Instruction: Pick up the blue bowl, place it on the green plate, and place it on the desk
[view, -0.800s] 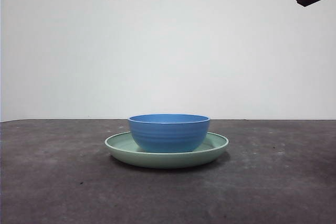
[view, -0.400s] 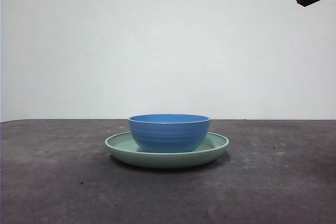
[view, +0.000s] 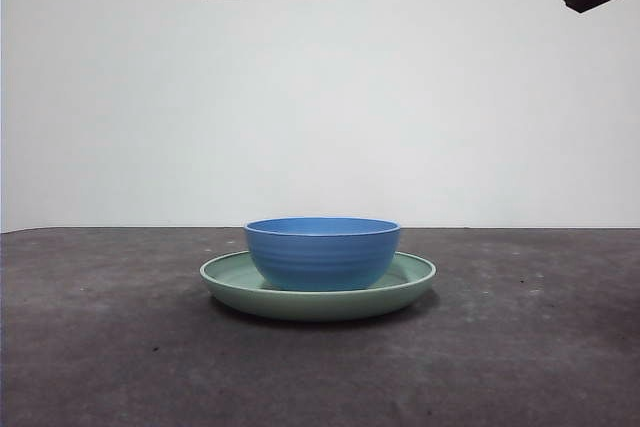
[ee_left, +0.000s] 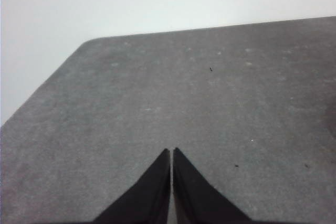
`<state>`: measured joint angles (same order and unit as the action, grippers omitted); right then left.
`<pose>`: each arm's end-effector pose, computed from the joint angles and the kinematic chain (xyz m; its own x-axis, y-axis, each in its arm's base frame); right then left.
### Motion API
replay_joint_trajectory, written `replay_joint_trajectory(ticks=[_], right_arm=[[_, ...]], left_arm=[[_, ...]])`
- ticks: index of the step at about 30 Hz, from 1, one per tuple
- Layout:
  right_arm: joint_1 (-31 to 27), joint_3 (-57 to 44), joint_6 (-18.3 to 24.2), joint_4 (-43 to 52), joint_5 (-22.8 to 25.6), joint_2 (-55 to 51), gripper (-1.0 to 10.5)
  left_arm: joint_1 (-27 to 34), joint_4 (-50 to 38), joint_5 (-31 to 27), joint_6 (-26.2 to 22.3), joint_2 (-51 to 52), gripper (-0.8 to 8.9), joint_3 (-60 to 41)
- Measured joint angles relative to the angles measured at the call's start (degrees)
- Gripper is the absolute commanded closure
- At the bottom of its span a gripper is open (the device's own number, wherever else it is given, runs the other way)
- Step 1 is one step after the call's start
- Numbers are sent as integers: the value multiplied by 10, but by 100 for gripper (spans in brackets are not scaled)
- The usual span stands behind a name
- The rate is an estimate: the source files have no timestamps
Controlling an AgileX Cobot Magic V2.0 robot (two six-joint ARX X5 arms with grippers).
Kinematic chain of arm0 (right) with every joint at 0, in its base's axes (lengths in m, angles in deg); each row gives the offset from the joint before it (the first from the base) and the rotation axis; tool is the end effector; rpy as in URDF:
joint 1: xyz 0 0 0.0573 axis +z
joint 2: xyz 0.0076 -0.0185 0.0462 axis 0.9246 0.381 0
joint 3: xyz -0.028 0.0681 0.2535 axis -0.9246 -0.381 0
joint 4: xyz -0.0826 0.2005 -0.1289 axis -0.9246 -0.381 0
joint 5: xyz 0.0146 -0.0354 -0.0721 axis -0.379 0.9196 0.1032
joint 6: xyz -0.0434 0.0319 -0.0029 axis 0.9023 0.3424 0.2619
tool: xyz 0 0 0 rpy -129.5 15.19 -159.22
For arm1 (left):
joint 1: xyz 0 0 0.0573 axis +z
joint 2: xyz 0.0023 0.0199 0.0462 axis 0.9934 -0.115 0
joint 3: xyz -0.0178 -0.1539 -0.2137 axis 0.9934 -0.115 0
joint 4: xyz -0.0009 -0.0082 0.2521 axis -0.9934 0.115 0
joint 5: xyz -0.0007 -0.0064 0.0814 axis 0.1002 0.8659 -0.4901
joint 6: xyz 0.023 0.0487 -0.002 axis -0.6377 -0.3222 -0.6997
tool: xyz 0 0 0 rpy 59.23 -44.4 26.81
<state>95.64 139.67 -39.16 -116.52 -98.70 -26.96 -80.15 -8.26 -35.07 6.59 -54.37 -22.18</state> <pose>0.1233 0.0790 0.3038 0.3712 0.6579 -0.6552 -0.6120 0.7040 0.3602 0.0951 0.0045 0.1588 0.9907 0.0292 -0.1329 -0.0161 0.9949 0.0993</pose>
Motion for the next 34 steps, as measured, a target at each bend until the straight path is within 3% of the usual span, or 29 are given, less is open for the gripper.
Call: replay_joint_trajectory(ticks=[9, 34], right_arm=[[0, 0, 0, 0, 0, 0, 935], [-4, 0, 6, 0, 8, -7, 935]], left_arm=[[0, 12, -1, 22, 1, 805, 0], [0, 12, -1, 24, 1, 805, 0]])
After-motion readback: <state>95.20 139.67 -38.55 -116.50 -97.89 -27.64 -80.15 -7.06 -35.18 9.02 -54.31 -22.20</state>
